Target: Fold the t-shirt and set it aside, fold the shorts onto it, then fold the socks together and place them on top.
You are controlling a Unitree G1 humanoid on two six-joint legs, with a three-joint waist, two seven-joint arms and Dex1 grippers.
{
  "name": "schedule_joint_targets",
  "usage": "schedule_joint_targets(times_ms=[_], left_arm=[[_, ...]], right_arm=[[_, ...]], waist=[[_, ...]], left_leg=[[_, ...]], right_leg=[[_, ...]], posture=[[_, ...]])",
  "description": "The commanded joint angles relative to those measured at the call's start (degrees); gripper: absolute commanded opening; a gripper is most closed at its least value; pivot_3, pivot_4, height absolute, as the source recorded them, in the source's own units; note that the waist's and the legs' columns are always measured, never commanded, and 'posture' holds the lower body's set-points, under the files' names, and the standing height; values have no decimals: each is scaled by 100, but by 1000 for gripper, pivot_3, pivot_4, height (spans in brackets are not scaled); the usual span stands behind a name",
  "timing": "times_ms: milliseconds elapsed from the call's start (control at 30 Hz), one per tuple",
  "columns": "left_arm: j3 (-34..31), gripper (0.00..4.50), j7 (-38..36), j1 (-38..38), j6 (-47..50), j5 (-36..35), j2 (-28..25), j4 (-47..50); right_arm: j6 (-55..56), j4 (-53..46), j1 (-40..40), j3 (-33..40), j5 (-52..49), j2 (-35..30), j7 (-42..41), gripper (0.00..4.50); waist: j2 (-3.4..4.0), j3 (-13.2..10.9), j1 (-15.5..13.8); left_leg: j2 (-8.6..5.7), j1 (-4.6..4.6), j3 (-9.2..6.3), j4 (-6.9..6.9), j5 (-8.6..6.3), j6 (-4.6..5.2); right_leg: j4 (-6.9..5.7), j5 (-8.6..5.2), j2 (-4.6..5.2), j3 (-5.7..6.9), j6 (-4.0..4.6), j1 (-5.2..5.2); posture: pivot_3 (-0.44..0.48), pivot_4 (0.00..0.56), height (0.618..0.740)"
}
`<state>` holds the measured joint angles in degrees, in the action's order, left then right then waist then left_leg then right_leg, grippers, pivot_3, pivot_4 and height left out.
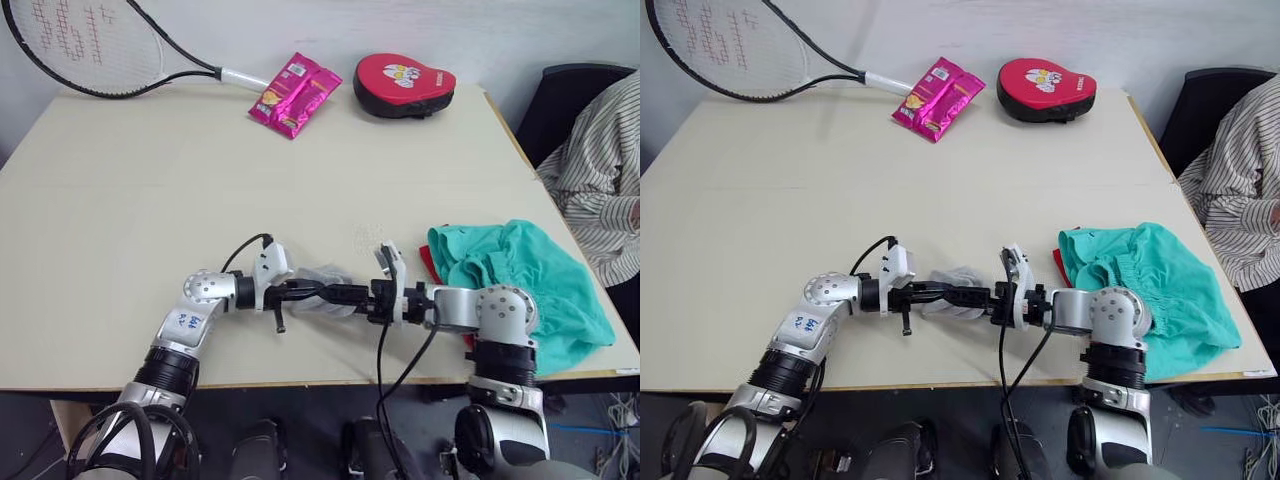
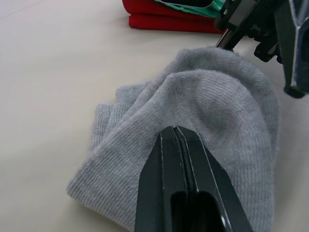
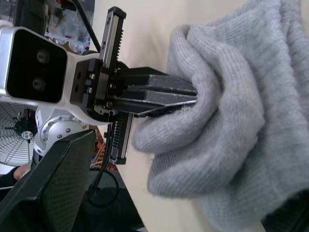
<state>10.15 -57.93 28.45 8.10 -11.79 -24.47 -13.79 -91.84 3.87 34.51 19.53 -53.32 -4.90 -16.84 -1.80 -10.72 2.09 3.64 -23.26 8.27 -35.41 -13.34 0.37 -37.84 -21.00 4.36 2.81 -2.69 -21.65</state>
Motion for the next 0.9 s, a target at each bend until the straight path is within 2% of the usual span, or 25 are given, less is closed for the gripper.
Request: schedule_joint_targets(times_ms=[33, 100, 200, 467, 567, 600, 700, 767, 900], left_arm=[[-2, 0, -9, -102, 2, 80, -72, -16], [-8, 0, -2, -114, -3, 75, -83, -12], [-47, 0, 26, -182, -7, 52, -93, 15], [-74, 0, 26, -289, -117, 66, -104, -20], [-156, 0, -43, -313, -163, 46, -183, -77], [-185, 0, -75, -315, -179, 26, -209, -90], [-391, 0, -220, -326, -174, -205, -272, -45], [-657, 0, -387, -311, -24, -601, -299, 127], [-1146, 857, -547, -226, 601, -1480, -368, 913]], right_arm=[[262, 385, 196, 174, 200, 249, 210, 4453], [303, 487, 260, 235, 223, 293, 239, 4453], [377, 560, 287, 201, 253, 286, 209, 3877], [446, 613, 320, 493, 258, 487, 327, 1116], [407, 573, 306, 688, 200, 534, 398, 346], [381, 560, 309, 758, 177, 547, 427, 191], [278, 378, 269, 929, 94, 536, 469, 167], [118, 110, 241, 1140, -60, 501, 488, 167], [-66, -579, 41, 1675, -1319, 195, 400, 166]], waist=[[1, 1, 45], [2, 1, 71], [3, 2, 100], [0, 4, 116], [-2, 11, 113], [-2, 10, 112], [0, 9, 113], [4, 7, 111], [4, 6, 91]], left_leg=[[0, 2, 0, 3, -1, 1], [1, 5, -1, 8, -2, 4], [0, 5, -1, 9, 0, 2], [0, 4, 0, 19, 8, -13], [1, 8, 0, 19, 6, -9], [0, 8, 0, 19, 5, -6], [0, 7, -1, 19, 1, 2], [0, 4, -1, 24, 1, 1], [0, -51, 0, 26, 16, -23]], right_leg=[[-2, 0, -1, 0, 0, 0], [-4, 0, -2, 0, 0, 0], [-5, 0, -1, 0, 0, 0], [-1, 0, -1, 0, 0, -4], [0, 0, 0, 0, 0, 0], [0, 0, 1, -1, 0, 1], [0, 0, 2, 0, 1, 0], [1, 0, 2, 0, 1, -5], [-7, 1, 1, 0, -1, -63]], posture=[[0, 150, 740], [0, 150, 740], [0, 150, 740], [0, 150, 740], [0, 150, 740], [0, 150, 740], [0, 150, 740], [0, 150, 740], [0, 150, 740]])
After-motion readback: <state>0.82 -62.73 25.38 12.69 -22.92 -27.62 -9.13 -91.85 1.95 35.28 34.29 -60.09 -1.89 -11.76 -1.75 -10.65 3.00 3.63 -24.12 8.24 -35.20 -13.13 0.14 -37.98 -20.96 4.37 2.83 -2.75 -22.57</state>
